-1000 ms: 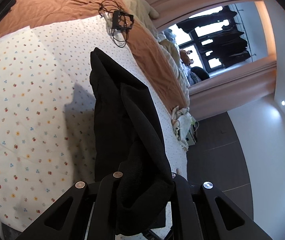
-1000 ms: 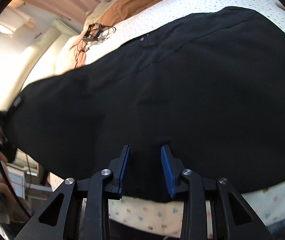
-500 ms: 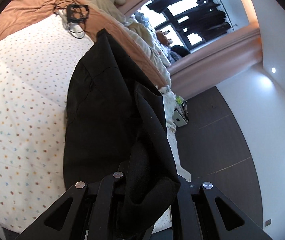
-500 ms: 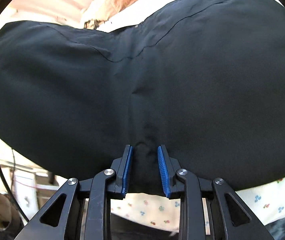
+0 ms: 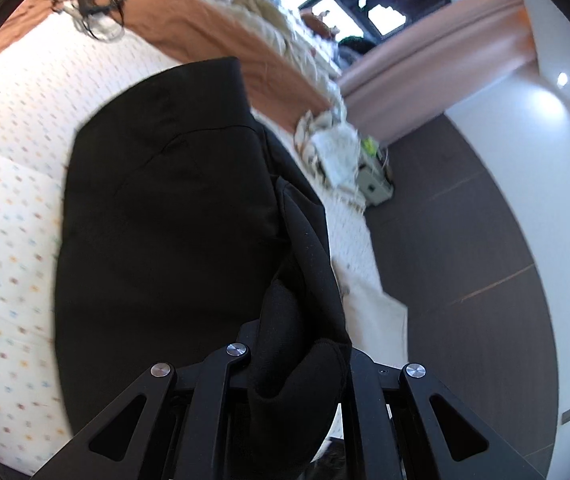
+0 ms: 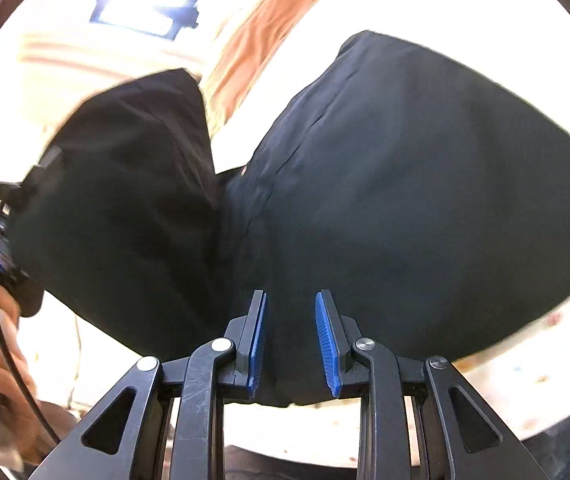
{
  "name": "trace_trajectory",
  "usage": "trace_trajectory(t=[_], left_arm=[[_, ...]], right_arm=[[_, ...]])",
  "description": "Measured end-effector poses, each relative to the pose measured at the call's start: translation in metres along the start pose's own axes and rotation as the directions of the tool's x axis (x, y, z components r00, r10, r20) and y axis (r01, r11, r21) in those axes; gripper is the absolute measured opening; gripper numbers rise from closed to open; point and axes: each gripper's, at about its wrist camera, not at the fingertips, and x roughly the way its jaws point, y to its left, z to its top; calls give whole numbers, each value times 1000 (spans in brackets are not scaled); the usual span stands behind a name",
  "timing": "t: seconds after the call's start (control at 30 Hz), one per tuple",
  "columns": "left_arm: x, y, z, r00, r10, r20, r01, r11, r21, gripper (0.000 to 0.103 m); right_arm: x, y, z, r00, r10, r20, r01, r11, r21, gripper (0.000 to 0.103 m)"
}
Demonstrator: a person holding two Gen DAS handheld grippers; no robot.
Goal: Fold large clothes
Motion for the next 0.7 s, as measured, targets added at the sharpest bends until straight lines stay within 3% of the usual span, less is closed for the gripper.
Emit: trace_trajectory(t=[0.1,0.3,0.5,0.6,0.67,0.7], left_arm=[[34,-9,-14,998,21,-61,-20,1000,11,10],[86,-17,-55,984,48,-170,-43,998,37,10],[115,-18,-85,965,130,-229,-117,991,73,11],[119,-28,-96,949,155,-273,-125,985,122,24],[117,-31,-95,943,115,-311,-83,990,113,47],[110,-31,-94,946,79,-313,-50,994,99,48]], right_arm=[[-25,-22,11,999,22,28,-23,998,52,28],[-83,-66,30,987,-67,146,52,993,105,28],[-137,-109,39,970,-105,219,66,982,177,28],[-155,-120,40,966,-99,238,53,980,191,28],[-161,-121,37,966,-86,242,39,980,193,28],[-162,-120,37,967,-78,241,32,981,190,28]])
